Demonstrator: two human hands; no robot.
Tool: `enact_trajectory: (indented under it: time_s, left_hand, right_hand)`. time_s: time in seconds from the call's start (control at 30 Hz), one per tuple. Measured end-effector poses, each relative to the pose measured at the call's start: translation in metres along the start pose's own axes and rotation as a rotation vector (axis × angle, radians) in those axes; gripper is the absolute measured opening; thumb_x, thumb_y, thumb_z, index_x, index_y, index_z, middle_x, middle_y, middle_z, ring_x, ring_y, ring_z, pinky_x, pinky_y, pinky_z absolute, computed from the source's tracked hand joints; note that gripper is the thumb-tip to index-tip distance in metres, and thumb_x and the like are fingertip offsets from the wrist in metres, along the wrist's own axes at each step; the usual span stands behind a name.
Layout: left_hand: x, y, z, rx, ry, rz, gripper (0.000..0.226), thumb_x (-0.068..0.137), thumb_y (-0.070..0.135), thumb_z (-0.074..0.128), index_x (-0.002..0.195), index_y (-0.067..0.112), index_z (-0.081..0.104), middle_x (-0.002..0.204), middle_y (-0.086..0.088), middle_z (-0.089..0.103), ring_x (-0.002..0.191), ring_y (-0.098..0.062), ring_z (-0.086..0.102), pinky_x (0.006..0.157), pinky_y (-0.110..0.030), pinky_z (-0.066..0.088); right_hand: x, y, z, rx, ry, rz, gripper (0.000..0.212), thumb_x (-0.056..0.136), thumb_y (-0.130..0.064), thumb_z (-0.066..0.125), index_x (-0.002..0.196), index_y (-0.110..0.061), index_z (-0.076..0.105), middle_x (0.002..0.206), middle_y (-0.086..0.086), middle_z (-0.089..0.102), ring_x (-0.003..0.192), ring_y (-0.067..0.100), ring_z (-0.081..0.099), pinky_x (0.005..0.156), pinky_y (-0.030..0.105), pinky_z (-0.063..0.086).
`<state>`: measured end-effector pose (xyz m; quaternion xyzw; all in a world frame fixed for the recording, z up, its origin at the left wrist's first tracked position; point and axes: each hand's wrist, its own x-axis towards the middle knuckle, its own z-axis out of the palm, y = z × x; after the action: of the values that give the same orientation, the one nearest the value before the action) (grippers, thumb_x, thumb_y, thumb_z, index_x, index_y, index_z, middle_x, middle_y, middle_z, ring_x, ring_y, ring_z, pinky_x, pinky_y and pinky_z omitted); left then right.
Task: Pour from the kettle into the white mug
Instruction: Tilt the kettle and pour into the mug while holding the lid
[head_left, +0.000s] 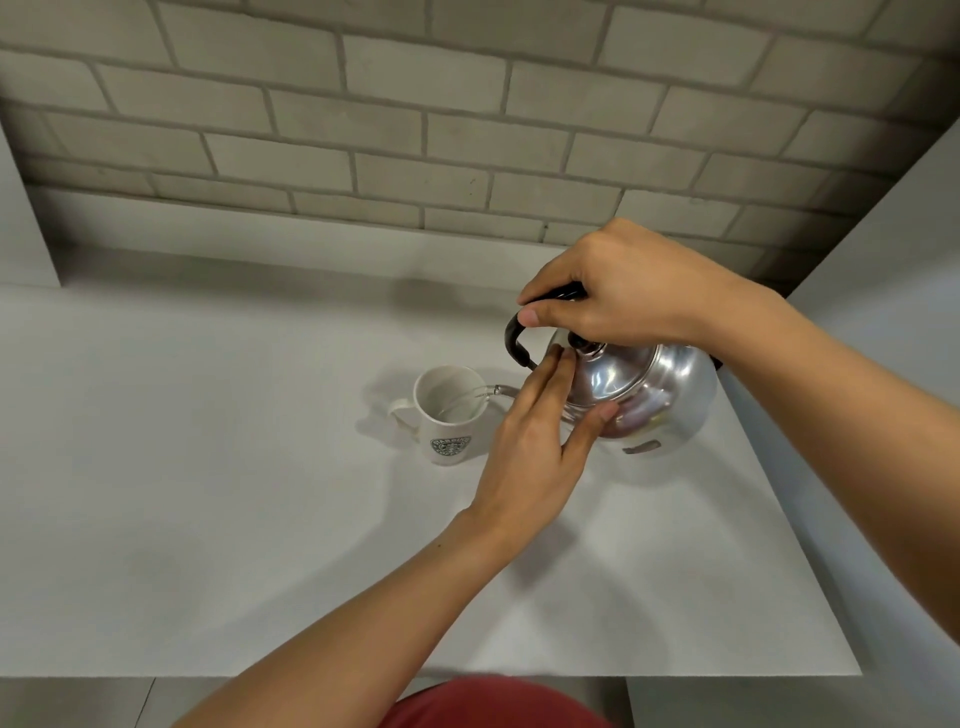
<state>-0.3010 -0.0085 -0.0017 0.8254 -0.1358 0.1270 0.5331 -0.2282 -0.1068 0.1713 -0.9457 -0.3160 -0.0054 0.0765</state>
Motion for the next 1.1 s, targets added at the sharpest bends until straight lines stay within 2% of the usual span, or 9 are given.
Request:
enact_trajectory:
  time_s: [0.17, 0.23, 0.3, 0.43, 0.67, 0.87, 1.1]
  left_hand:
    - [0.003, 0.002, 0.002, -0.017, 0.024, 0.010, 0.065, 0.104, 0.050, 0.054, 0.158, 0.019, 0.037, 0.164, 0.004, 0.038, 0.136, 0.032, 0.013, 0.109, 0.003, 0.014]
    - [0.004, 0.004, 0.002, -0.016, 0.028, 0.004, 0.065, 0.103, 0.052, 0.054, 0.158, 0.020, 0.038, 0.164, 0.004, 0.038, 0.140, 0.025, 0.019, 0.109, 0.003, 0.015]
    - [0.005, 0.005, 0.001, -0.020, 0.024, -0.008, 0.066, 0.103, 0.053, 0.053, 0.158, 0.021, 0.038, 0.164, 0.005, 0.038, 0.146, 0.011, 0.027, 0.112, 0.000, 0.018]
    - [0.006, 0.007, 0.001, -0.037, 0.008, -0.035, 0.067, 0.103, 0.055, 0.052, 0.159, 0.022, 0.037, 0.165, 0.006, 0.037, 0.150, -0.002, 0.032, 0.120, -0.019, 0.029]
    - [0.009, 0.011, 0.002, -0.032, 0.016, -0.046, 0.066, 0.102, 0.056, 0.052, 0.158, 0.023, 0.038, 0.164, 0.005, 0.038, 0.150, -0.003, 0.033, 0.120, -0.025, 0.033]
    - [0.013, 0.014, 0.005, -0.051, 0.029, -0.031, 0.065, 0.102, 0.054, 0.054, 0.156, 0.021, 0.041, 0.158, 0.004, 0.046, 0.139, -0.013, 0.050, 0.110, -0.039, 0.047]
    - [0.015, 0.015, 0.008, -0.074, 0.042, -0.030, 0.064, 0.102, 0.054, 0.054, 0.156, 0.022, 0.041, 0.157, 0.005, 0.046, 0.140, -0.012, 0.049, 0.110, -0.040, 0.048]
  right_hand:
    - [0.002, -0.001, -0.005, -0.013, -0.030, 0.015, 0.023, 0.097, -0.050, 0.065, 0.109, -0.039, 0.082, 0.092, -0.009, 0.083, 0.087, 0.018, 0.072, 0.077, 0.043, 0.058]
    - [0.004, -0.002, -0.007, -0.020, -0.036, 0.013, 0.022, 0.097, -0.049, 0.065, 0.109, -0.039, 0.082, 0.092, -0.009, 0.082, 0.087, 0.018, 0.071, 0.077, 0.043, 0.058]
    - [0.005, -0.002, -0.009, -0.031, -0.038, 0.008, 0.023, 0.098, -0.049, 0.066, 0.110, -0.038, 0.082, 0.094, -0.009, 0.082, 0.088, 0.017, 0.070, 0.077, 0.044, 0.058]
    - [0.007, -0.001, -0.009, -0.049, -0.035, 0.000, 0.023, 0.096, -0.050, 0.066, 0.109, -0.040, 0.082, 0.094, -0.011, 0.082, 0.086, 0.016, 0.068, 0.076, 0.044, 0.059]
    - [0.010, 0.002, -0.012, -0.061, -0.040, -0.014, 0.025, 0.097, -0.051, 0.066, 0.110, -0.037, 0.082, 0.098, -0.009, 0.082, 0.091, 0.018, 0.070, 0.080, 0.042, 0.057]
    - [0.012, 0.004, -0.015, -0.085, -0.055, -0.020, 0.028, 0.096, -0.054, 0.064, 0.110, -0.037, 0.082, 0.097, -0.008, 0.082, 0.091, 0.018, 0.070, 0.079, 0.042, 0.058]
    - [0.013, 0.006, -0.016, -0.077, -0.050, -0.044, 0.027, 0.096, -0.052, 0.064, 0.109, -0.037, 0.082, 0.093, -0.013, 0.080, 0.085, 0.014, 0.068, 0.073, 0.036, 0.054]
